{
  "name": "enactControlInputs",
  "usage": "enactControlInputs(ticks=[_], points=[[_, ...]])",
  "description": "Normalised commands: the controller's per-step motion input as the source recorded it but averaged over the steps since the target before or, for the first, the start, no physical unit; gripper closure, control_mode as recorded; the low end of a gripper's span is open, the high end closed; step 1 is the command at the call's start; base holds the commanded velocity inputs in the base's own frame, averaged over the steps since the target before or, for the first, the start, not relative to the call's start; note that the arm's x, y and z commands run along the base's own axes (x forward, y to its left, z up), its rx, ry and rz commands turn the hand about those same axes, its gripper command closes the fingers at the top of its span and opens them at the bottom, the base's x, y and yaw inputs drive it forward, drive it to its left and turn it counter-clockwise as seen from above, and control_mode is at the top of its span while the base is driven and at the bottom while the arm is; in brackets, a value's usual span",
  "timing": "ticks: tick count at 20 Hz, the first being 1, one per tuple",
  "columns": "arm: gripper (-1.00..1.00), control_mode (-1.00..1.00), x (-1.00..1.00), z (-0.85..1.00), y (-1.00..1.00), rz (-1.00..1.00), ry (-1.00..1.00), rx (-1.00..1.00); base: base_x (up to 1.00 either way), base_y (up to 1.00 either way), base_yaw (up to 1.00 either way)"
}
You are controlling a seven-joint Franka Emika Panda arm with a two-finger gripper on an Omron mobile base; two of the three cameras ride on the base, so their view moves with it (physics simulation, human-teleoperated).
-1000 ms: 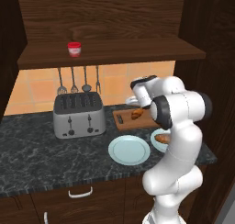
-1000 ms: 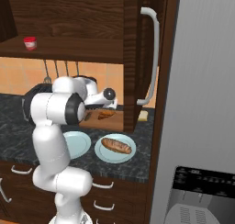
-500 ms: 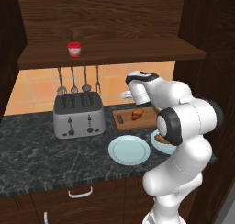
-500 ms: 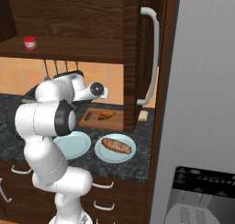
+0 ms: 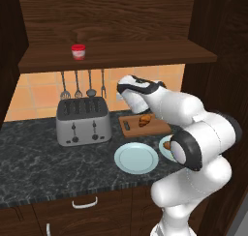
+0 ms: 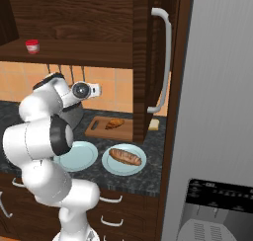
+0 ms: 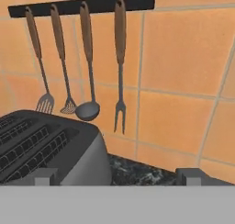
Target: From the different types of pastries on the counter, select a croissant and place it on the cutting board. Then retrieve a jar of jam from the cabinet and place it alongside the croissant on the cutting board.
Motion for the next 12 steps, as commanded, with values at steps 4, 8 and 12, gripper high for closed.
enactControlInputs(ticks=[4, 8, 12], points=[[-1.00, -1.00, -1.00, -0.05, 0.54, 0.00, -0.06, 0.00, 0.00, 0.00, 0.00], [-1.00, -1.00, -0.54, 0.65, 0.52, 0.00, -0.18, -0.04, 0.00, 0.00, 0.00], [-1.00, -1.00, -0.56, 0.68, 0.49, 0.00, -0.14, -0.07, 0.00, 0.00, 0.00]])
